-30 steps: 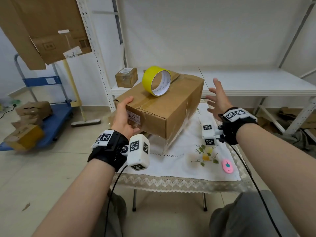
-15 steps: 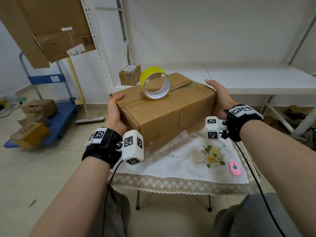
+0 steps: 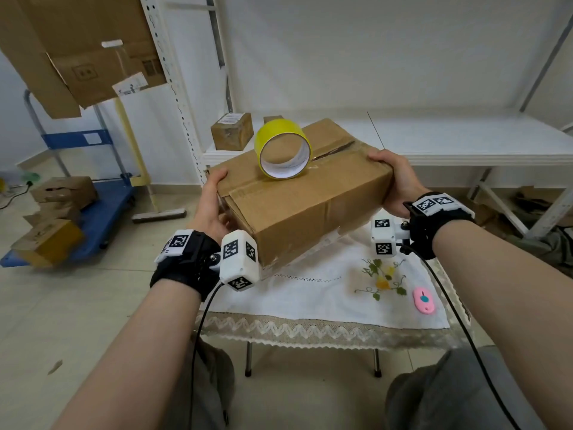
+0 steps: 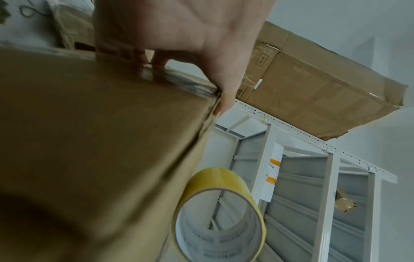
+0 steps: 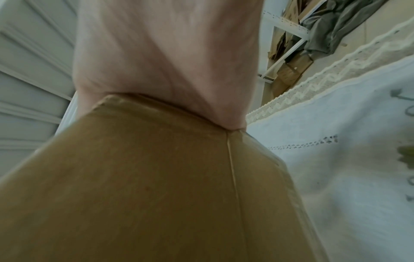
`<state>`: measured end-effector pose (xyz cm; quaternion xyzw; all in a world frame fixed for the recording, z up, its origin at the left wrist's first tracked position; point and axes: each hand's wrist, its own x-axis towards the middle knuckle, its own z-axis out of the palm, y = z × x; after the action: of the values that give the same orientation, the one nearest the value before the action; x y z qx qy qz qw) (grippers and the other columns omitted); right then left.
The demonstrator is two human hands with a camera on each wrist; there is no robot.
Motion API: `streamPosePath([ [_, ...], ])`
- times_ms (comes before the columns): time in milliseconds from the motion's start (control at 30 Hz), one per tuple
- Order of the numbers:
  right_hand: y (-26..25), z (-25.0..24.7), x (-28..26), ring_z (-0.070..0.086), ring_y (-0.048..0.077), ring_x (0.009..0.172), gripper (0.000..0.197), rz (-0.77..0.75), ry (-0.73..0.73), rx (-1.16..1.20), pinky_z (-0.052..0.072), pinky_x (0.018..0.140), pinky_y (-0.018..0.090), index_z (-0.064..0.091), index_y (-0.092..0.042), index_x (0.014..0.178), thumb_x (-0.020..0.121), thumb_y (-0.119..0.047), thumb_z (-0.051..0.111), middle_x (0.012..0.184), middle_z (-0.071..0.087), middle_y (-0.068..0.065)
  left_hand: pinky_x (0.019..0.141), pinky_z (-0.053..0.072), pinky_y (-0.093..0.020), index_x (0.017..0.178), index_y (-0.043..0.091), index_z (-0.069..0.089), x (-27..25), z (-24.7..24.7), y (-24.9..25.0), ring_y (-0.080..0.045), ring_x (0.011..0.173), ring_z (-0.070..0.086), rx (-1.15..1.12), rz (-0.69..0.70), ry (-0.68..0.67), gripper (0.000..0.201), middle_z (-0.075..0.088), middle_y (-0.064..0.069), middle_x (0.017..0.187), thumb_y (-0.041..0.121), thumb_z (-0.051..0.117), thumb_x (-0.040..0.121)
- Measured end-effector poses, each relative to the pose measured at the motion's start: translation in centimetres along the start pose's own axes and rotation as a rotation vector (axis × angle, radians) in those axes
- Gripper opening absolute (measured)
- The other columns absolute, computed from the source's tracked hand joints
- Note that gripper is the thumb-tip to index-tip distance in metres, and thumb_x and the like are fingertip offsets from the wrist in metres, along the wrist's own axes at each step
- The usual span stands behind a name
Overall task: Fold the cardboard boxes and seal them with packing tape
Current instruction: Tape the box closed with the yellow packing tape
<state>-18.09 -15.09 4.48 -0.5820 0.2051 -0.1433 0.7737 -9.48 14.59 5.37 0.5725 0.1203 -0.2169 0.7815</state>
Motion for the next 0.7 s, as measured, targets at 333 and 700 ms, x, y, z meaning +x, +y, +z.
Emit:
streamPosePath([
  [333,-0.4,0.8,-0.5,0.066,0.025,0.102,0.040,0.088,0.131,0.078,0.051,0.093,0.050,0.067,-0.021,0.104,0.077,-0.050,0.073,0.108,0.070,0.006,0.062,0.050,-0.036,0.093,0.014,0.064,0.1,0.5,-0.6,-0.023,0.075,0.063,-0.040,-0.054,-0.049,0.042,0.070,-0.007,0.058,0.055,0.068,0.085],
  [700,2.3,5.2,-1.5,0.074,0.022,0.096,0.057,0.115,0.063,0.239,0.059,0.090,0.044,0.064,-0.018,0.126,0.080,-0.048,0.078,0.105,0.077,0.006,0.088,0.055,-0.041,0.095,0.012,0.063,0.4,3.2,-4.0,-0.025,0.082,0.064,0.023,-0.080,-0.087,0.044,0.069,-0.009,0.078,0.054,0.068,0.082],
])
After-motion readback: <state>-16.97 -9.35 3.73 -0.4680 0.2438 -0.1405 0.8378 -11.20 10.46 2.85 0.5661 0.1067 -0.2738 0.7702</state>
